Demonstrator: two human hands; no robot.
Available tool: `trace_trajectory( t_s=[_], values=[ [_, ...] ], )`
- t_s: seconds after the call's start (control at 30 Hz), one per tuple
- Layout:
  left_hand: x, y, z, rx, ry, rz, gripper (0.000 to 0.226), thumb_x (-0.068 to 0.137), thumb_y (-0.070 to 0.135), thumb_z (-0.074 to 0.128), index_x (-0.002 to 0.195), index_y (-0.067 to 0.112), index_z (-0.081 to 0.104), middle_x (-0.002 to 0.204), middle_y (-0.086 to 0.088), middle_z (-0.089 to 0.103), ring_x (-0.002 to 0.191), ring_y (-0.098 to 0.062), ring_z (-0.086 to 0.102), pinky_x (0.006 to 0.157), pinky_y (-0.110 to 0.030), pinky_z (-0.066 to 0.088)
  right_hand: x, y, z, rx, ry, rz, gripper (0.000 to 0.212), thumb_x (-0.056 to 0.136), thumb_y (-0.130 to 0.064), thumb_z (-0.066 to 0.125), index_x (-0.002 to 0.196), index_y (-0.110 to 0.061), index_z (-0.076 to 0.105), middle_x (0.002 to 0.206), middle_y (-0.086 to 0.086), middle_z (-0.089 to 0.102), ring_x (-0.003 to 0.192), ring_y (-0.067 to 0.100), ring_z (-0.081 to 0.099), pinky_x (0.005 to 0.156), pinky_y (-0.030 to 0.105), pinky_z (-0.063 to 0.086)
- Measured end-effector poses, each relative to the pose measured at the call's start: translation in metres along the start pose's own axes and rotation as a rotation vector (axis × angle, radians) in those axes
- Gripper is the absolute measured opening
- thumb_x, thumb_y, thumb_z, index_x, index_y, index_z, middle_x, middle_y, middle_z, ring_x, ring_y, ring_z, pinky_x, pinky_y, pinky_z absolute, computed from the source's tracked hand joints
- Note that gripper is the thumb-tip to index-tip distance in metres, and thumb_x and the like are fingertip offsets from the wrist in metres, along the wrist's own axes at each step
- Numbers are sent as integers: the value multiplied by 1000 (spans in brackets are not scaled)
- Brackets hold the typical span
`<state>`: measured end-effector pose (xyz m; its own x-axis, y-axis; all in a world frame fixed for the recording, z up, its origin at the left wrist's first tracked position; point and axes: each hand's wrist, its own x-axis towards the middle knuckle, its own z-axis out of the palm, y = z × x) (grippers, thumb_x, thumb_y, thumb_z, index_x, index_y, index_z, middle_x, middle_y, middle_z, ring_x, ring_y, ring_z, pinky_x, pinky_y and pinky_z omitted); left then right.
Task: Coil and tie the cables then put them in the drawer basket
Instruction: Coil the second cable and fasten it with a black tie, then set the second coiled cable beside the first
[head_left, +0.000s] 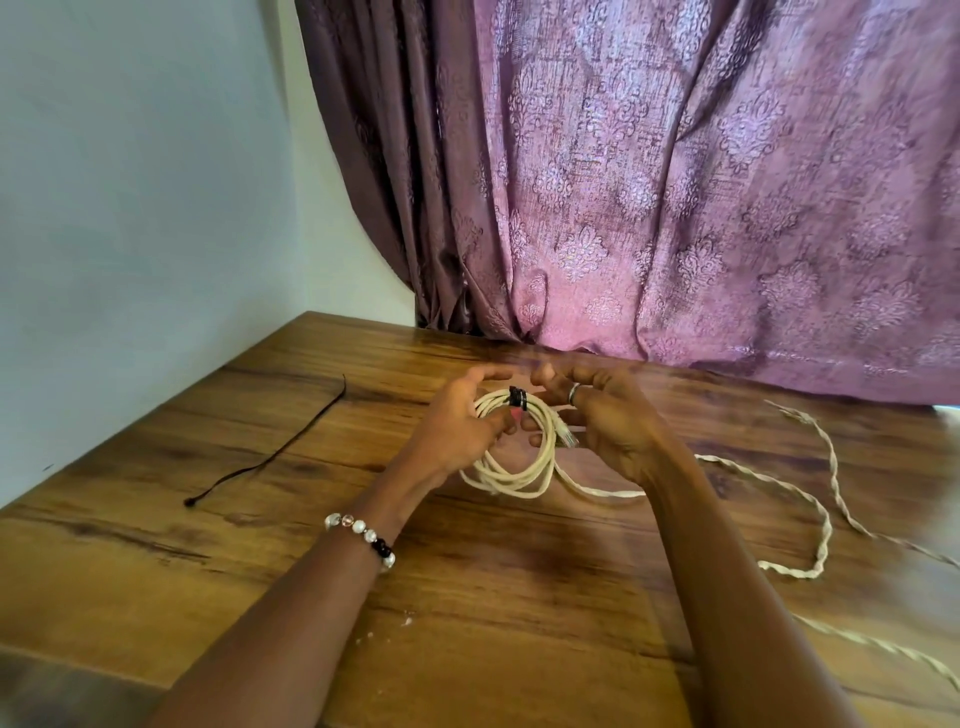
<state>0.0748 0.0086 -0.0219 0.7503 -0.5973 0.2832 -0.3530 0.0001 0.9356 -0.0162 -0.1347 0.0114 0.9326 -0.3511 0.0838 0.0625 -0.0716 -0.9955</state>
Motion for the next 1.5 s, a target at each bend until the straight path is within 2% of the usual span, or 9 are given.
trace_trajectory(
  t_s=[0.1,0.2,0.33,0.5,0.7,0.97,1.07,1.27,1.5],
  values=[
    [1,0,-1,-75,26,-20,48,80,12,74,123,26,57,109,-11,66,94,-23,67,76,-40,59,-2,1,-5,-42,-97,58,34,72,-24,76,103,-11,67,99,17,71,89,34,67,74,42,55],
    [1,2,-4,-248,49,-62,52,80,4,72,126,21,55,106,-13,68,88,-21,67,74,-35,57,-2,5,-10,-33,-163,148,57,65,-15,79,119,-11,60,108,19,69,95,31,66,87,51,51],
    [-4,10,-6,-539,85,-121,53,83,-8,62,131,13,51,84,-10,69,71,-15,62,62,-21,55,-9,3,-7,56,-158,130,40,76,2,70,113,-8,62,103,23,68,88,34,65,72,42,55],
    [-20,31,3,-773,1,-197,44,88,-8,53,126,14,50,83,-14,74,70,-18,71,65,-29,57,-29,-2,-11,133,43,16,23,78,10,65,96,-5,66,90,21,68,71,29,66,68,45,57],
    [-46,62,59,-543,-131,-297,32,85,-7,61,114,8,58,90,-10,71,74,-24,70,66,-48,58,-80,-14,-58,258,298,-47,13,81,10,62,93,5,64,74,16,69,58,22,68,57,35,58],
    [-65,109,193,-674,-243,-223,14,82,-9,63,91,3,64,67,-7,72,60,-21,70,56,-38,60,-197,-36,-156,-76,566,16,16,82,-23,71,98,-21,72,96,5,73,81,21,64,72,44,58],
    [-81,121,247,-725,-310,-238,15,83,-7,64,93,4,61,74,-9,70,60,-17,69,54,-35,59,-244,-39,-188,-9,637,93,27,83,-17,70,110,-18,67,93,9,71,80,27,68,74,49,58],
    [-106,136,327,-681,-520,-302,9,90,0,60,96,5,59,83,-12,65,72,-20,65,71,-35,58,-309,-27,-243,285,960,94,9,87,-1,61,95,0,63,80,17,67,69,31,68,66,47,59],
    [-102,132,371,-332,-593,-113,11,89,-1,62,99,2,62,87,-17,65,63,-18,62,61,-29,58,-345,-11,-316,477,1421,-82,7,88,-5,61,82,-5,57,105,25,63,70,28,64,45,33,57]
  ],
)
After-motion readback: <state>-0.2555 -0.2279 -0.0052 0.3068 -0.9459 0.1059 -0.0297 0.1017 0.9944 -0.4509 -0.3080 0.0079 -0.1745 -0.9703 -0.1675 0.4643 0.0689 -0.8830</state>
